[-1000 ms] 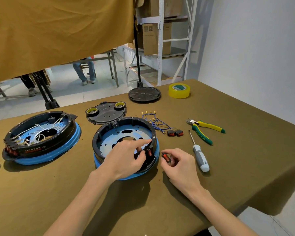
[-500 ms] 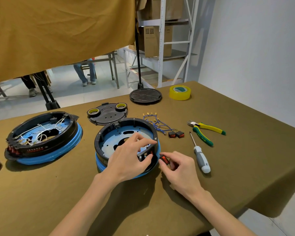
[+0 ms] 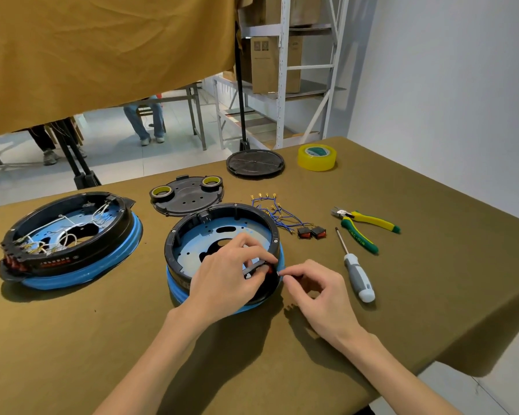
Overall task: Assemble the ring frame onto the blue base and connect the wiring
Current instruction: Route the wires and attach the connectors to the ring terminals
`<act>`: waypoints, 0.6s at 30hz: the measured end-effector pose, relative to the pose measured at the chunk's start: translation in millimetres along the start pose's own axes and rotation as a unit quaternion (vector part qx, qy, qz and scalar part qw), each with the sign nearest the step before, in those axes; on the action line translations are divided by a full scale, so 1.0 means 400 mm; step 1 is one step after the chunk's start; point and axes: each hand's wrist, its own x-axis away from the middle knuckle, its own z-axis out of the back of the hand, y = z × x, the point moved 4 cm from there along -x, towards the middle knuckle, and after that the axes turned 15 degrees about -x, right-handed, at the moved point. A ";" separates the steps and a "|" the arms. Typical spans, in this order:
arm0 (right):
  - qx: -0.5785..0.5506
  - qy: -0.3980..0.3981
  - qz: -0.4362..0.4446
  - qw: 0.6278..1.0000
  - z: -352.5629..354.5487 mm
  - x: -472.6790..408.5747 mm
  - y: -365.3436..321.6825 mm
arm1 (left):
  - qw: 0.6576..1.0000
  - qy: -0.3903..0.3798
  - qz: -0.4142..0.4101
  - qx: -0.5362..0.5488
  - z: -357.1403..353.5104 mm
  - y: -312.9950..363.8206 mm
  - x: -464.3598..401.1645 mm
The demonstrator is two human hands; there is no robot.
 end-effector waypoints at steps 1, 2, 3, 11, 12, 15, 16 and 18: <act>0.001 0.004 0.004 1.000 0.000 0.001 -0.001 | 1.000 0.000 0.005 0.005 -0.001 -0.001 0.000; -0.003 0.007 0.005 1.000 -0.002 0.002 -0.003 | 1.000 -0.001 0.010 0.018 -0.001 -0.003 0.000; -0.007 0.013 0.002 1.000 -0.005 0.002 -0.004 | 0.999 -0.004 0.014 0.039 -0.001 -0.006 0.000; 0.066 0.036 0.068 0.995 -0.040 -0.011 -0.052 | 0.992 -0.076 0.060 0.079 0.025 -0.038 -0.011; 0.078 0.034 0.073 0.994 -0.045 -0.013 -0.058 | 0.993 -0.080 0.065 0.055 0.027 -0.039 -0.011; 0.091 0.034 0.074 0.993 -0.054 -0.015 -0.063 | 0.991 -0.100 0.074 0.044 0.030 -0.048 -0.001; 0.085 0.033 0.068 0.994 -0.056 -0.015 -0.060 | 0.988 -0.117 0.074 0.067 0.030 -0.052 0.004; 0.067 0.030 0.046 0.996 -0.061 -0.012 -0.051 | 0.980 -0.152 0.070 0.104 0.032 -0.060 0.015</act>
